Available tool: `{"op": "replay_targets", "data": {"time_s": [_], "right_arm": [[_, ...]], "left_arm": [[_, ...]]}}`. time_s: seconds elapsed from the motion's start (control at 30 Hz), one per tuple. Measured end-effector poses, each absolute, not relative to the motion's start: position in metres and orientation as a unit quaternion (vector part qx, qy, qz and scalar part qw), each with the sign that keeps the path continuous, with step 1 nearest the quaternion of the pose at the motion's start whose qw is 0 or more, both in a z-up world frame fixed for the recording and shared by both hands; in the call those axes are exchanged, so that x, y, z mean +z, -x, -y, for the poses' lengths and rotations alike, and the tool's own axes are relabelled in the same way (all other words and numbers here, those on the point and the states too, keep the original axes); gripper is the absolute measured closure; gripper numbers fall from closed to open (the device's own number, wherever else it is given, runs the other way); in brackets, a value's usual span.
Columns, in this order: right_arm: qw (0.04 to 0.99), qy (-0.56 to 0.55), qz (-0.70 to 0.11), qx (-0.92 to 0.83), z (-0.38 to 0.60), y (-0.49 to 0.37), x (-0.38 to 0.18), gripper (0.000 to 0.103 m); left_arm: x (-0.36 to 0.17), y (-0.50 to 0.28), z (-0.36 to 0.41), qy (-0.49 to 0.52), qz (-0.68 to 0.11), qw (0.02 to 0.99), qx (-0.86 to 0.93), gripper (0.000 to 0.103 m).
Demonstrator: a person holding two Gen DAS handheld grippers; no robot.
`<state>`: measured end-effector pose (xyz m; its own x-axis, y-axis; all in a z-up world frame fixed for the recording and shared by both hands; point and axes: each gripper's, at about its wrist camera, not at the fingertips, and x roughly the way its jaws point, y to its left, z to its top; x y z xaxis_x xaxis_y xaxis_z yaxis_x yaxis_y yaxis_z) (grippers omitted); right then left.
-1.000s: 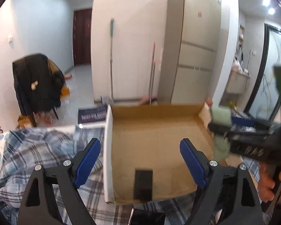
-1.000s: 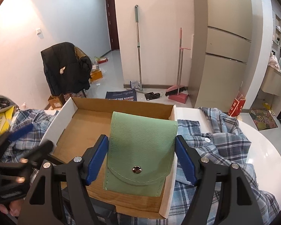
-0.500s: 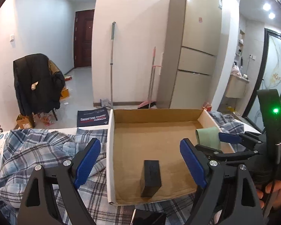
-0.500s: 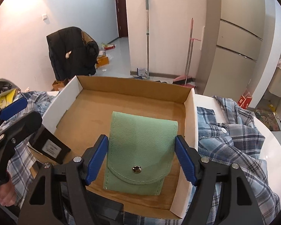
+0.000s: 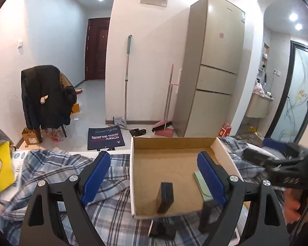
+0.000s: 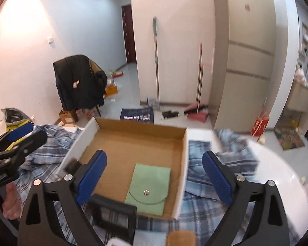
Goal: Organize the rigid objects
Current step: 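Grasp the beige tape roll with the left tool while the right tool withdraws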
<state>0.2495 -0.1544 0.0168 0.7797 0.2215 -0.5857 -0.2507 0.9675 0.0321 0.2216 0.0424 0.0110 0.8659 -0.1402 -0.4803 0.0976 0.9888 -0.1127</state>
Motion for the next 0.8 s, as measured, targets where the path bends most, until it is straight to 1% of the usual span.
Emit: {"op": "replay_targets", "data": {"time_s": [0.07, 0.13, 0.27, 0.33, 0.6, 0.8], "right_arm": [[0.948, 0.032, -0.289, 0.127, 0.159, -0.225, 0.033, 0.007], [0.953, 0.038, -0.267, 0.138, 0.162, -0.200, 0.047, 0.002], [0.964, 0.048, -0.220, 0.139, 0.165, -0.153, 0.067, 0.001], [0.966, 0.043, -0.211, 0.143, 0.167, -0.135, 0.071, 0.001], [0.967, 0.028, -0.195, 0.159, 0.178, -0.078, 0.065, 0.001], [0.973, 0.020, -0.177, 0.147, 0.187, -0.068, 0.047, 0.001]], "left_arm": [[0.021, -0.200, -0.041, 0.028, -0.240, 0.968, -0.063, 0.015], [0.032, -0.178, -0.037, 0.015, -0.222, 0.973, -0.067, 0.015], [0.050, -0.124, -0.030, 0.004, -0.186, 0.980, -0.069, 0.015], [0.055, -0.104, -0.026, 0.004, -0.176, 0.982, -0.072, 0.015], [0.058, -0.041, -0.024, 0.004, -0.138, 0.987, -0.077, 0.014], [0.042, -0.028, -0.025, 0.007, -0.124, 0.990, -0.062, 0.014]]}}
